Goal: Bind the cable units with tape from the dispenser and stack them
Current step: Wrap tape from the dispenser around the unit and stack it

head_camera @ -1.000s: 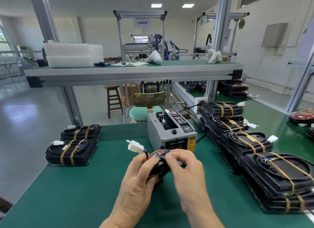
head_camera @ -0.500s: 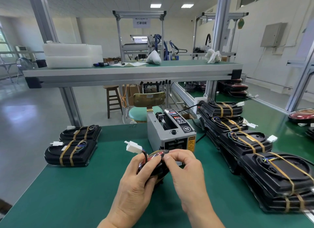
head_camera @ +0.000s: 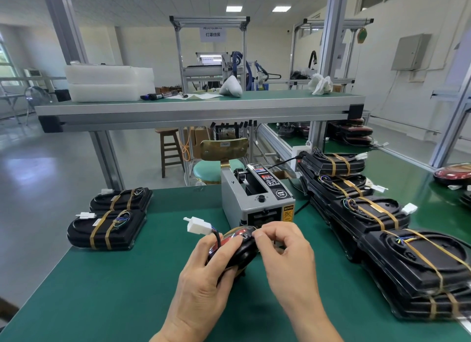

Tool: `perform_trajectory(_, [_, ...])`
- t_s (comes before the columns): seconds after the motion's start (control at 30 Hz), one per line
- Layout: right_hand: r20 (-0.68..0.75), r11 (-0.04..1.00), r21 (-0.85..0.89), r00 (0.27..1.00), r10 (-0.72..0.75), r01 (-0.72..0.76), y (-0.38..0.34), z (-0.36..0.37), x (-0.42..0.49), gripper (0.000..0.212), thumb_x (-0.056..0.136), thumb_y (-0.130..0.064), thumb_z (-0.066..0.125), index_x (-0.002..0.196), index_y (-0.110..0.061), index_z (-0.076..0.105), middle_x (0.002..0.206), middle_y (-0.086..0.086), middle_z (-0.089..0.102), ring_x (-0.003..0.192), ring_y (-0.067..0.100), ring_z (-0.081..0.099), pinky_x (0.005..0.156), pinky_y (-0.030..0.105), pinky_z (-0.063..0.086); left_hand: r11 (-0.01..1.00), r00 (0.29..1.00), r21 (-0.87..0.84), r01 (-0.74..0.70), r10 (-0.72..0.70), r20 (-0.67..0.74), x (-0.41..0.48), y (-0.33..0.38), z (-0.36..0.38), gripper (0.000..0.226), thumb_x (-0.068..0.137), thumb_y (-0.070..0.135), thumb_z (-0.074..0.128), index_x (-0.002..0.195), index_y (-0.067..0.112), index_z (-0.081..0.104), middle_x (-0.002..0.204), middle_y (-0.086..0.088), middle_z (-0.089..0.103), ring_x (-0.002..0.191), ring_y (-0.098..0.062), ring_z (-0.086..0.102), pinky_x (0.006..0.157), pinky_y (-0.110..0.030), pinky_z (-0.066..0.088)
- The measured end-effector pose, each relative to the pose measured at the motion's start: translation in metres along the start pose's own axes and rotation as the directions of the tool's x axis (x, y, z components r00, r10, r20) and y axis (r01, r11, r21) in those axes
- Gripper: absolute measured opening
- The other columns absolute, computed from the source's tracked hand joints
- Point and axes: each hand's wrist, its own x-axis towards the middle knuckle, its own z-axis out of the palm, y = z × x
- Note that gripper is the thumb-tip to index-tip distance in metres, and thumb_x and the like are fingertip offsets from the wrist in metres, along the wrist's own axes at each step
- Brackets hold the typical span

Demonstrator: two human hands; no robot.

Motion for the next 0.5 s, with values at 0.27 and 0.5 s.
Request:
perform_trajectory(0.27, [0.039, 0.995, -0.092, 0.999, -0.022, 0.025, -0.004, 0.007, 0.002, 0.022, 0.080, -0.016, 0.075, 0.063, -0.027, 0.067, 0.090, -0.015, 0.062, 0.090, -0.004, 0.060, 0.073, 0.008, 0.045, 1.000, 1.000, -0.010, -0.005, 0.005, 0.004, -0.001, 0.002, -0.001, 0.064, 0.075, 0.005, 0.067, 0.131, 0.035, 0.055, 0.124, 0.012, 0.047, 0.107, -0.005, 0.056, 0.092, -0.016, 0.047])
perform_trajectory(0.5, [0.064, 0.991, -0.119, 0.997, -0.046, 0.053, 0.000, 0.012, 0.004, 0.022, 0.083, -0.013, 0.070, 0.066, -0.025, 0.065, 0.093, -0.021, 0.057, 0.090, -0.001, 0.059, 0.077, 0.013, 0.046, 1.000, 1.000, -0.003, -0.002, 0.002, 0.007, -0.002, 0.001, -0.001, 0.066, 0.075, 0.004, 0.069, 0.131, 0.034, 0.054, 0.124, 0.015, 0.046, 0.107, -0.002, 0.055, 0.091, -0.015, 0.046])
